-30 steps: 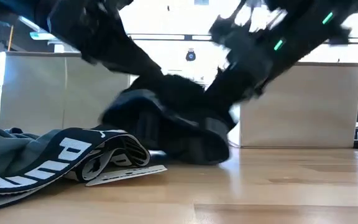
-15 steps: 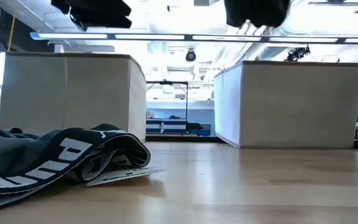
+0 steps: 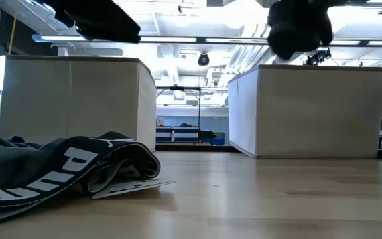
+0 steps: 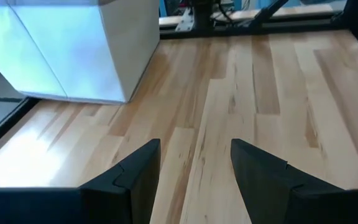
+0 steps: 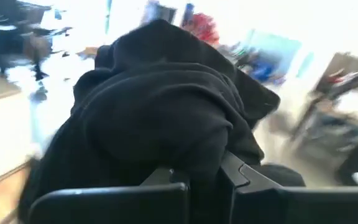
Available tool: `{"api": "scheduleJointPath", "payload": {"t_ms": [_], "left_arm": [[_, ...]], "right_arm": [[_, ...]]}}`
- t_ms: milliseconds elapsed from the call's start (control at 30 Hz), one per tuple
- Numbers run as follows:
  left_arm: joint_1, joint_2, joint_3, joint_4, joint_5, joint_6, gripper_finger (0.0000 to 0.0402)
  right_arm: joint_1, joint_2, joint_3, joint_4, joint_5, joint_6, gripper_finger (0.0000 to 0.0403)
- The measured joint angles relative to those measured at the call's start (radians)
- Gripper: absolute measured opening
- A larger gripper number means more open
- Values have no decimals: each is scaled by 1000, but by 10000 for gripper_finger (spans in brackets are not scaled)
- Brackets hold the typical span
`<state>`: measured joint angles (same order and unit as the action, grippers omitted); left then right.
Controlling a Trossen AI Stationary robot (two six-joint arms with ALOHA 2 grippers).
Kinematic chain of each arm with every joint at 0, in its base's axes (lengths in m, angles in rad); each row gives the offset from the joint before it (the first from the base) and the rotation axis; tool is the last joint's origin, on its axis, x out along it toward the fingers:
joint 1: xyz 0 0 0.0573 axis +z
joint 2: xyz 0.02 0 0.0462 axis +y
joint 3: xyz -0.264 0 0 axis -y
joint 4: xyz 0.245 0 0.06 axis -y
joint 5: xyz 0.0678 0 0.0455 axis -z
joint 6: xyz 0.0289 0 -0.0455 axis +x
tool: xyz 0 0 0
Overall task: Sort clothes
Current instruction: Put the black boxer into the right laundry organizer
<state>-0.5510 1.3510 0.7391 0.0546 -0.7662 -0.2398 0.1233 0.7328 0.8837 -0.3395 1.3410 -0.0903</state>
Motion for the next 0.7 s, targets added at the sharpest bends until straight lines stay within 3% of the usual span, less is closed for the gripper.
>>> {"api": "scheduleJointPath", "payload": {"t_ms": [167,233,367,500,600,700], "left_arm": [[1,26,-1,-4,-2,-14,185],[1,35,-1,-4,-6,-12,185],[21,42,-1,-4,-6,-12,185],[43,42,-1,-4,1,-18,185],[42,39,-1,-4,31,-5,185],[16,25,-1,-5,115,37,185]], "right_arm": [[-263,39,-10,-451,-256,481,11],[-392,76,-34,-519,-397,555,13],[-611,187,-87,-464,-769,500,37],[-748,314,-63,-471,-985,436,100],[-812,385,11,-544,-1081,387,158],[-842,422,121,-639,-1052,373,203]]}}
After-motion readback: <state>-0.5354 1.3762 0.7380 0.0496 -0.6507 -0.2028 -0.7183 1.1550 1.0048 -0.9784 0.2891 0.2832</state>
